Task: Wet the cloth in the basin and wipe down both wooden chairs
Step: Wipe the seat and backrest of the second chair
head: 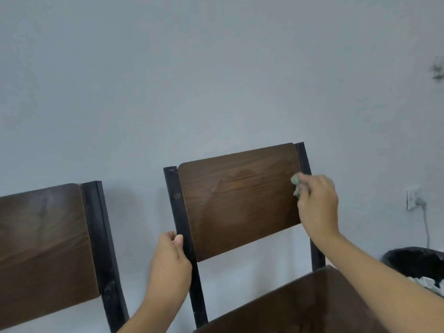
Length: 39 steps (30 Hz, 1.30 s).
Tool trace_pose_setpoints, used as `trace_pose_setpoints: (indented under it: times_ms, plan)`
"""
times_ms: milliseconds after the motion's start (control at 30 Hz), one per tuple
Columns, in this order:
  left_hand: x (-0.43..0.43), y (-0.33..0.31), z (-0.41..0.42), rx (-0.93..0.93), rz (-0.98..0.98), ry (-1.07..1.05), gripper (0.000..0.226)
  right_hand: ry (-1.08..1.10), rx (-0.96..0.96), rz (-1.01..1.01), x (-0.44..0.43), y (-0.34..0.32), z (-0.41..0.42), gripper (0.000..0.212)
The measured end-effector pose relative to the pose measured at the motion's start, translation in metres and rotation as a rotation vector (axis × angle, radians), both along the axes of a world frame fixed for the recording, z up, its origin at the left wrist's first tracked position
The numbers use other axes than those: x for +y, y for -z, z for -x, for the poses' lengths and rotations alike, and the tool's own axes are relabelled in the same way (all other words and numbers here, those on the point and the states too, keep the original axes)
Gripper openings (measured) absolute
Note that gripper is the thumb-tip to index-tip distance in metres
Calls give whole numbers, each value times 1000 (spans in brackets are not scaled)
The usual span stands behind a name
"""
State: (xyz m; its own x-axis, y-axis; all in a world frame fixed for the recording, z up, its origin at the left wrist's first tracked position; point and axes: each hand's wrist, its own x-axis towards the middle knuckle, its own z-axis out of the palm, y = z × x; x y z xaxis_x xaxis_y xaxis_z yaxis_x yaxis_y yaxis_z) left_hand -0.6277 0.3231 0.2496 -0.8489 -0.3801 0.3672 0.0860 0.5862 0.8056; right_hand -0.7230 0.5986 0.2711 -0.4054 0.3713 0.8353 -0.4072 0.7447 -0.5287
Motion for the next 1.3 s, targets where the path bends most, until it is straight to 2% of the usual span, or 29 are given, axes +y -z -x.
trace_pose_setpoints:
  times_ms: [67, 133, 167, 233, 267, 300, 333, 433, 467, 500, 633, 700, 767, 867, 933, 1000, 1100, 1167, 1300]
  plan:
    - [0, 1, 1, 18, 8, -18, 34, -17, 76, 90, -32, -39, 9, 27]
    - [0, 2, 4, 17, 17, -29, 30, -81, 166, 35, -76, -56, 0, 27]
    - [-1, 2, 6, 15, 22, -29, 26, -159, 227, -98, -102, -48, -11, 27]
    - [-3, 2, 9, 19, 18, -32, 23, -356, 307, -517, -136, -12, -42, 31]
    - [-3, 3, 11, 19, 22, -40, 25, -409, 302, -700, -134, 4, -54, 37]
    - [-4, 4, 13, 20, 25, -55, 27, -416, 292, -790, -121, 9, -54, 38]
    - [-4, 5, 14, 17, 19, -68, 26, -391, 286, -759, -105, 2, -45, 33]
    - [-5, 5, 13, 31, 6, -46, 16, -167, 180, -255, -80, -54, -8, 26]
    - [-5, 5, 13, 31, 2, -36, 18, -151, 149, -181, -92, -69, -3, 25]
    - [-5, 5, 12, 33, -1, -27, 20, -181, 174, -214, -112, -74, -7, 25]
    - [-6, 4, 7, 91, -4, 7, 17, -386, 368, -771, -156, -11, -49, 28]
    - [-5, 3, 5, 114, -7, 19, 15, -404, 387, -887, -140, 4, -55, 27]
    - [-5, 4, 5, 102, -6, 14, 15, -387, 406, -803, -140, -9, -43, 26]
    - [-3, 5, 5, 63, 1, 6, 16, -344, 355, -511, -177, -46, -30, 38]
    - [-5, 4, 4, 58, 12, 2, 15, -338, 396, -503, -183, -56, -26, 38]
    - [-8, 5, 8, 63, -1, 10, 19, -289, 356, -481, -151, -59, -14, 33]
    - [-5, 6, 8, 69, 13, 25, 19, -70, 190, -199, -77, -69, 10, 36]
    - [-2, 7, 4, 79, 4, 36, 18, 41, 115, -82, -35, -74, 26, 38]
    - [1, 5, -1, 62, 9, 33, 19, 68, 105, 33, -1, -65, 34, 31]
